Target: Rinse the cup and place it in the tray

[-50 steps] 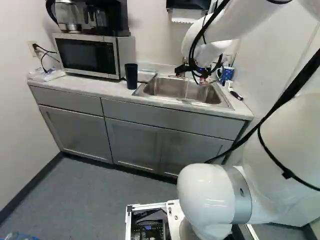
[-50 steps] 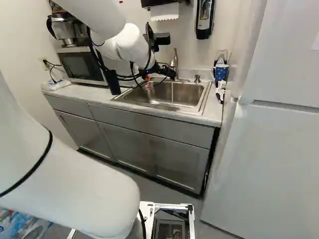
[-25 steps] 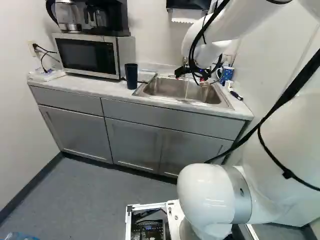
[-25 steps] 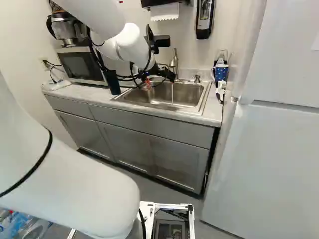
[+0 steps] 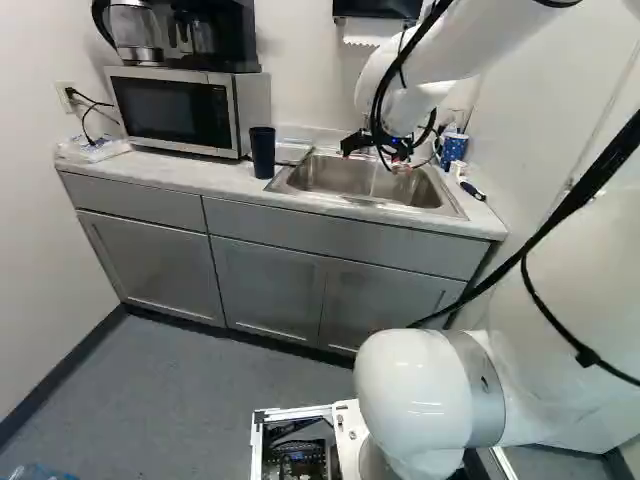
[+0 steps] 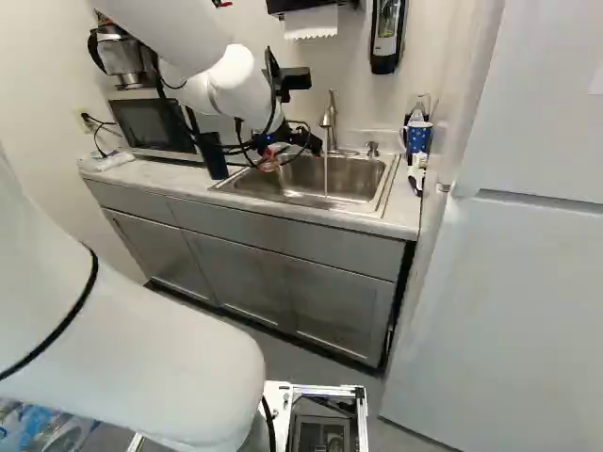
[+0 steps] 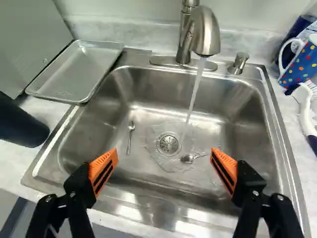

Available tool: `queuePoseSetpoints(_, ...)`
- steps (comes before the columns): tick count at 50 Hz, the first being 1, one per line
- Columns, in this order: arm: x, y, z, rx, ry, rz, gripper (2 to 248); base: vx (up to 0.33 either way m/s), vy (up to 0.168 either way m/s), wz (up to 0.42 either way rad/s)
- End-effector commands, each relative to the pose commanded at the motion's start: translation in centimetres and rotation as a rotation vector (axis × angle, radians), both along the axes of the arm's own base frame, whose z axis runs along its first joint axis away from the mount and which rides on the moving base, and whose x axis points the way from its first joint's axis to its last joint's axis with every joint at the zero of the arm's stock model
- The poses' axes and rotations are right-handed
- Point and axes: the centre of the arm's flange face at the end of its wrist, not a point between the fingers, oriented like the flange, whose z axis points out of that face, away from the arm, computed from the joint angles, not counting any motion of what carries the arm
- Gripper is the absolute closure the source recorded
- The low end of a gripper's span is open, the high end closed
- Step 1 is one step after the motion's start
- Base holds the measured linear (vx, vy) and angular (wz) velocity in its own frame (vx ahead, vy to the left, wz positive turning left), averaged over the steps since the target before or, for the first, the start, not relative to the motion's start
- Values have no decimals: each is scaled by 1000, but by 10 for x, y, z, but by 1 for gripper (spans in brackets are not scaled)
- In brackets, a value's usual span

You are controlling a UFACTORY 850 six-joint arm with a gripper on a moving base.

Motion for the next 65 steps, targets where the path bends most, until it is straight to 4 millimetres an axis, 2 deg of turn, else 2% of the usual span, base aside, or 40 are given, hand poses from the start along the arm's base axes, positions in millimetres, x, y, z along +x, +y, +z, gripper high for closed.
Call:
queuePoseSetpoints(17,-7,26,-1,0,-3,60,3,0,0,0)
queuePoseSetpoints(65,-6,98,0,0,-2,234,3,0,0,0)
